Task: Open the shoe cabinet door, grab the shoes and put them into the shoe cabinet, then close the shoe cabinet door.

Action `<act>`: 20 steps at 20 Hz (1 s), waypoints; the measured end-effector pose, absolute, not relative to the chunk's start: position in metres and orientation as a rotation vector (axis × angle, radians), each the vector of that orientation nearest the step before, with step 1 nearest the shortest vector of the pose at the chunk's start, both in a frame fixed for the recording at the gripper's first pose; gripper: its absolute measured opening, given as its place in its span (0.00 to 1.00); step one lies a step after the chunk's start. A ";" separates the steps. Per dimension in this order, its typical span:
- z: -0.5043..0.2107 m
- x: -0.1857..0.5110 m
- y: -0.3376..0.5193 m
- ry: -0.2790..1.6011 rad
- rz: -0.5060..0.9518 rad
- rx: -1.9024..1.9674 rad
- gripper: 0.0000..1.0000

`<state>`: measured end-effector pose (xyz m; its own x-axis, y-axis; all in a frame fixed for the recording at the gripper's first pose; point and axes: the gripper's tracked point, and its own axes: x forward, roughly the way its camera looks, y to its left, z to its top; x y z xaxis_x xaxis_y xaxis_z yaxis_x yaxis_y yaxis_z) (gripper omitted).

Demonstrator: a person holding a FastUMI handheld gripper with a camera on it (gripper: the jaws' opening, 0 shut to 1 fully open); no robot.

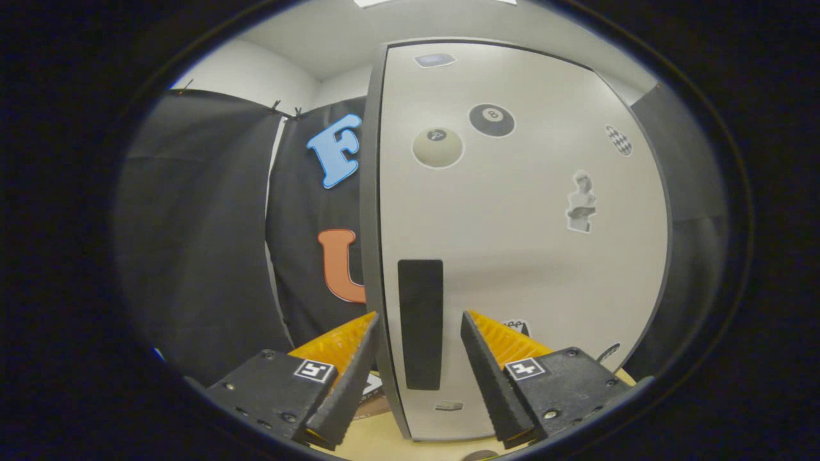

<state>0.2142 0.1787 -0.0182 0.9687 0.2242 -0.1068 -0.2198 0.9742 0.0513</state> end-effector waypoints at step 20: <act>-0.021 0.128 0.154 0.179 0.452 -0.011 0.33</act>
<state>0.1283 0.1538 -0.0211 0.8841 0.4337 -0.1741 -0.4356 0.8996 0.0292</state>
